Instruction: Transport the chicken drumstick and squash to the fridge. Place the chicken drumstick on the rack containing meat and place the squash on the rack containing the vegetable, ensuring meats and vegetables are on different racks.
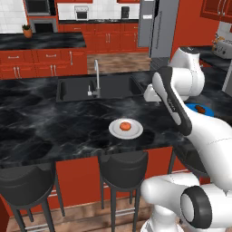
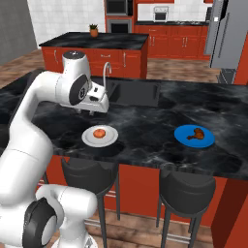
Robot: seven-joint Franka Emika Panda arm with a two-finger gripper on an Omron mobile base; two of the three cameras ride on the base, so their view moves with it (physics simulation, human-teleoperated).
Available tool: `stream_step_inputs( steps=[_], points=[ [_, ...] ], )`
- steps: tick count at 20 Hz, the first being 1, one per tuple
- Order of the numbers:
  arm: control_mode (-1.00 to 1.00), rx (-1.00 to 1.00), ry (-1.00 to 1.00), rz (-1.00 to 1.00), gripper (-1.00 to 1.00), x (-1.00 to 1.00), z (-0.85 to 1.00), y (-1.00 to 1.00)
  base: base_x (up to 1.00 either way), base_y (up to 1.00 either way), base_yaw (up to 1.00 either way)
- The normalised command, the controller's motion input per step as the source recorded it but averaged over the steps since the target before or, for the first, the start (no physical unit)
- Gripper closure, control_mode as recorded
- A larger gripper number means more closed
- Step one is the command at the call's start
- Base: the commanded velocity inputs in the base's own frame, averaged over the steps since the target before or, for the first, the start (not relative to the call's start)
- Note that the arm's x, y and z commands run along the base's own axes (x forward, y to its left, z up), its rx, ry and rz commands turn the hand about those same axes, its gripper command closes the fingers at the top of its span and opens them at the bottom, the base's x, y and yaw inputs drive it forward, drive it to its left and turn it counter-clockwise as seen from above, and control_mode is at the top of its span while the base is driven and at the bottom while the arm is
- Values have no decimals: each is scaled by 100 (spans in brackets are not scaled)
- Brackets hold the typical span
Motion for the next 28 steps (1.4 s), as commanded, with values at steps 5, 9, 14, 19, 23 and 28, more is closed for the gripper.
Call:
stream_step_inputs(
  steps=[5,9,14,19,23,28],
  points=[
    [-100,0,-1,2,-100,-58,-3,14,0,0,0],
    [-100,0,5,5,-100,-52,-27,21,0,0,0],
    [-100,0,5,0,-100,1,-47,47,0,0,0],
    [-100,0,11,0,-100,53,-26,9,0,0,0],
    [-100,0,16,0,-100,79,-30,-1,0,0,0],
    [-100,0,17,0,-100,80,-45,0,0,0,0]
  ],
)
